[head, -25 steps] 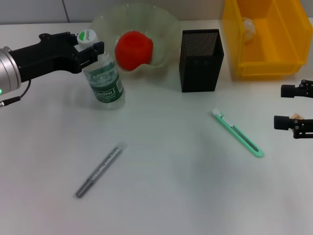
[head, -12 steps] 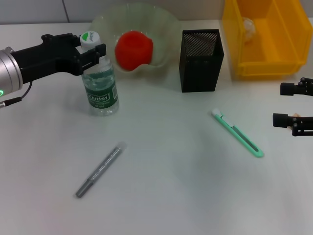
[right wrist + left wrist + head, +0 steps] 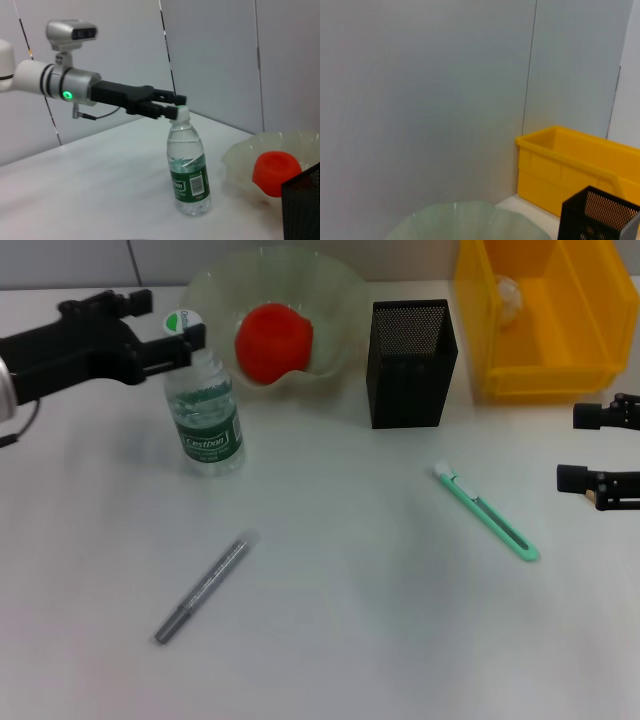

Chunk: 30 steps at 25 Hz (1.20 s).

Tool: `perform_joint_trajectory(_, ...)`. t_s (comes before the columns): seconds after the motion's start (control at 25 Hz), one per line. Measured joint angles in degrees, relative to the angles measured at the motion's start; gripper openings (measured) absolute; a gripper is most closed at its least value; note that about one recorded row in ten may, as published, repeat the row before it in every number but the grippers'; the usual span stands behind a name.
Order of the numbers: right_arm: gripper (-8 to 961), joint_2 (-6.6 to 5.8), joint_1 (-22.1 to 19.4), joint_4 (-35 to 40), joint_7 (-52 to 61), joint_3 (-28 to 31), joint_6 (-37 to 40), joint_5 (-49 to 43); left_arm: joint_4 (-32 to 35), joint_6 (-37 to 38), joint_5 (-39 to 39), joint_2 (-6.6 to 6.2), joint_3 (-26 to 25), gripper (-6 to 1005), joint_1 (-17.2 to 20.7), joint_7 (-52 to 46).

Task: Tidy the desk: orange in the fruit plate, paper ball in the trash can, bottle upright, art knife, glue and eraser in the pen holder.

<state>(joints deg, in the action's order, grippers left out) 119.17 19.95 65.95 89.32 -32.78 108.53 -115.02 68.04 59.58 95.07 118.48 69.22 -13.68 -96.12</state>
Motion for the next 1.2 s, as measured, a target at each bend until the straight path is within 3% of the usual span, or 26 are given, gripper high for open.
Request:
perform_joint_trajectory(0.12,834,-0.12,0.6,1.1,2.9,0.0,0.0,-0.2,2.6,4.8,-0.9,-0.04,-3.3,797,1.6,0.3)
perform_joint_trajectory(0.24,834,-0.17,1.2,4.8,8.4,-2.5,0.0,-1.2,3.9,14.9,-2.2,-0.20,-9.7,800,2.6,1.7)
perform_joint_trajectory(0.32,834,-0.11,1.5,8.5,12.6,-6.0,-0.2,-2.1,3.9,14.9,-2.2,-0.20,-9.7,802,2.6,1.7)
perform_joint_trajectory(0.36,834,-0.06,2.0,12.7,18.6,-10.3,-1.3,-3.7,2.0,26.0,-3.1,-0.26,-17.3,803,2.8,5.3)
perform_joint_trajectory(0.4,833,-0.06,2.0,12.7,18.6,-10.3,-1.3,-3.7,2.0,26.0,-3.1,-0.26,-17.3,804,2.8,5.3)
perform_joint_trajectory(0.52,833,-0.15,3.9,19.2,28.2,-17.1,-2.9,-8.7,-6.7,44.2,-3.4,-0.28,-28.6,807,2.9,16.0)
perform_joint_trajectory(0.6,833,-0.21,5.9,22.0,34.0,-20.7,-3.0,-13.4,-11.0,48.0,-2.8,-0.68,-31.8,809,3.0,19.6)
perform_joint_trajectory(0.76,833,-0.18,11.7,23.8,45.6,-26.5,-2.8,-21.9,-19.8,51.5,-0.6,-2.79,-33.0,804,3.7,26.1)
perform_joint_trajectory(0.84,833,-0.14,15.1,23.0,52.6,-31.1,-3.2,-27.6,-21.1,51.7,0.4,-3.04,-33.0,802,3.7,26.6)
perform_joint_trajectory(1.2,833,0.05,21.1,13.7,66.4,-45.4,-9.9,-39.5,-24.0,51.4,5.9,-3.39,-33.3,802,3.7,28.8)
